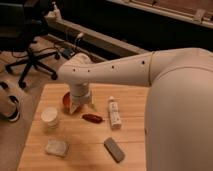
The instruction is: Move the arm in a circular motion
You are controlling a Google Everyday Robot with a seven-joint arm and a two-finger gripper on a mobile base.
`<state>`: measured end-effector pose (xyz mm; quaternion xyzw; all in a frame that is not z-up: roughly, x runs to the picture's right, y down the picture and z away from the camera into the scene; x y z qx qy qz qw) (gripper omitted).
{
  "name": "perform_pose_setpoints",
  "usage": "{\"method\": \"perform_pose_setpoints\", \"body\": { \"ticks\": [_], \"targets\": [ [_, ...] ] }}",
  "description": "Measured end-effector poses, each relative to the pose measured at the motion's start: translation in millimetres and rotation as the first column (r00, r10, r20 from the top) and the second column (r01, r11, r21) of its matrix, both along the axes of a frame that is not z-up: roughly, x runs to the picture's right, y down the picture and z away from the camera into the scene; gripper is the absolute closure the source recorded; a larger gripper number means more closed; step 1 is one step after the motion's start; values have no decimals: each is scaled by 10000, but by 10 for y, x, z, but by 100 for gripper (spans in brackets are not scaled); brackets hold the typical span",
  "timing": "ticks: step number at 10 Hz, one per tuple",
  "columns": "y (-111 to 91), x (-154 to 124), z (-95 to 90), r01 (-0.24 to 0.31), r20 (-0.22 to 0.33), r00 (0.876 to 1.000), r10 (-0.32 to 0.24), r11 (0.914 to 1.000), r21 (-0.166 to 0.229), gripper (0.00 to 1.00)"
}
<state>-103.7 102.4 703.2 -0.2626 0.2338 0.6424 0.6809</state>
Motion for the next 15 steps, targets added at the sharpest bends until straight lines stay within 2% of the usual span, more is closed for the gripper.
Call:
{"method": "perform_pose_setpoints", "body": {
  "ticks": [13,15],
  "targets": [
    [-3,-5,1,6,7,10000,-6,10000,7,27],
    [-50,-43,33,159,252,9996,-162,9998,140,27]
  ]
}}
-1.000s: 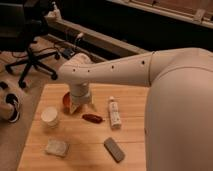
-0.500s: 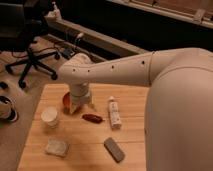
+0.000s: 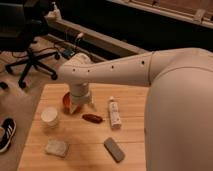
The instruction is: Move the arm in a circular motion
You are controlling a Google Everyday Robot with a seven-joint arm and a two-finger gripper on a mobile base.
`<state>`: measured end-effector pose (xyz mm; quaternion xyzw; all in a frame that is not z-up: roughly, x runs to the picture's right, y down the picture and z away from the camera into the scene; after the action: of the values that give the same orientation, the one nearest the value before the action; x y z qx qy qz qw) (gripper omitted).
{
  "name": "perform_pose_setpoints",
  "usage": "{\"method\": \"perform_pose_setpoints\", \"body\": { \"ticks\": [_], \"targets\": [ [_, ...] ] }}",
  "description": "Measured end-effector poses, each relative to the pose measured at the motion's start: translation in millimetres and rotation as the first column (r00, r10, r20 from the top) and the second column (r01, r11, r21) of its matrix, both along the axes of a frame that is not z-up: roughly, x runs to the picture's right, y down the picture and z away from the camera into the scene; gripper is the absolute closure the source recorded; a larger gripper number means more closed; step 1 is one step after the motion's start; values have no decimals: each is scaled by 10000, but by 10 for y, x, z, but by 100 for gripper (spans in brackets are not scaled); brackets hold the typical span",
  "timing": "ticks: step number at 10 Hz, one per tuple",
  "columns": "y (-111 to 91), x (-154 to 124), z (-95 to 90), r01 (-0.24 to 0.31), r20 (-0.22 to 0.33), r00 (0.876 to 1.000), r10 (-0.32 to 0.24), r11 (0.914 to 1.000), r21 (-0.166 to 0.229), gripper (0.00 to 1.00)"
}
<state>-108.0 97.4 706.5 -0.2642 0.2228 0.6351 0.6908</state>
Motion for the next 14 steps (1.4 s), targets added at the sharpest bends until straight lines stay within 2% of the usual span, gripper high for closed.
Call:
{"method": "perform_pose_setpoints", "body": {
  "ticks": [2,3,5,7,9,11,12,13,14],
  "targets": [
    [-234,-214,134,569,877,9942,-624,9964,633,27],
    [-353,-276,197,719,1142,9901,-818,9935,882,27],
    [-740,-289,427,864,1488,9828,-1096,9843,1540,27],
    [-1118,-179,653,761,1586,9813,-1088,9769,1996,27],
    [-1572,221,887,631,1156,9889,-938,9673,2456,27],
    [-1876,716,1008,644,380,9963,-773,9613,2679,27],
    [-1990,1123,1048,571,-262,9983,-520,9616,2684,27],
    [-2006,1419,1054,480,-728,9969,-298,9637,2626,27],
    [-1979,1849,1025,275,-1394,9902,83,9671,2529,27]
  ]
}}
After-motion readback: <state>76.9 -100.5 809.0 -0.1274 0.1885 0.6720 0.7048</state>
